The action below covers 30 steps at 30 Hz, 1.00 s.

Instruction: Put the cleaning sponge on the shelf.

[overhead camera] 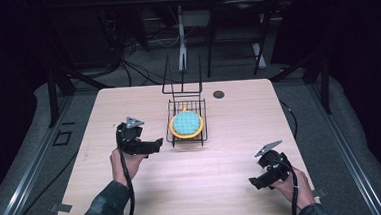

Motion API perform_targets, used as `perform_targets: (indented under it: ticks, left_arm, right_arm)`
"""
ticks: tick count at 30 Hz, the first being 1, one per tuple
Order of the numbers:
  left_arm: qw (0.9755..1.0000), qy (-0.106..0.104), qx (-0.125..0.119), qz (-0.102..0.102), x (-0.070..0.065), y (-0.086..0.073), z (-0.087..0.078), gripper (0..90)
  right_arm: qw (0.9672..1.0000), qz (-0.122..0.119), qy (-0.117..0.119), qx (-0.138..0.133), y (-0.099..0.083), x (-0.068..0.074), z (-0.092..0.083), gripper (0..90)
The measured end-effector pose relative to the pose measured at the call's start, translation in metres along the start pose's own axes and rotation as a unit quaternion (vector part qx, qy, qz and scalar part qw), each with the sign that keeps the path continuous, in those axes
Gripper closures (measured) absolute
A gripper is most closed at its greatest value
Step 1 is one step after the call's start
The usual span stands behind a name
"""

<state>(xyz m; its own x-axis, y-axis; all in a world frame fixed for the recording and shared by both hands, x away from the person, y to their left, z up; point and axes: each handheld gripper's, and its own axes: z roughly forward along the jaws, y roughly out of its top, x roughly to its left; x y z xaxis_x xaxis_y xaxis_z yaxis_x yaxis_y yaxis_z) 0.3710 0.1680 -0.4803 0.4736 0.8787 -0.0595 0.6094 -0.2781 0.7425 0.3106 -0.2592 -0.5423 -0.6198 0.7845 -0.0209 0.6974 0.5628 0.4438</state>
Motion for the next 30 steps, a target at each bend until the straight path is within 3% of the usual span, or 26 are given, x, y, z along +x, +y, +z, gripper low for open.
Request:
perform_targets:
  ticks: [6, 8, 19, 24, 30]
  left_arm:
    - [0.9986, -0.002, 0.048, 0.020, 0.005, -0.019, -0.015, 1.2]
    - [0.9983, 0.003, 0.053, 0.024, 0.008, -0.027, -0.020, 0.2]
    - [0.9978, 0.023, 0.062, -0.006, 0.032, -0.068, -0.044, 0.1]
    - [0.9949, 0.040, 0.093, 0.002, 0.041, -0.086, -0.041, 0.1]
    - [0.9914, 0.045, 0.122, 0.010, 0.051, -0.092, -0.029, 0.1]
  right_arm:
    - [1.0000, -0.001, -0.005, 0.003, 0.000, 0.001, 0.000, 4.3]
    - [1.0000, -0.002, -0.006, 0.002, 0.000, 0.001, 0.000, 4.3]
    - [1.0000, -0.002, -0.005, 0.002, -0.001, 0.001, 0.000, 4.8]
    - [1.0000, 0.000, -0.006, 0.008, -0.001, 0.001, 0.000, 5.1]
    - [0.9998, 0.000, -0.013, 0.013, -0.002, 0.000, 0.003, 8.4]
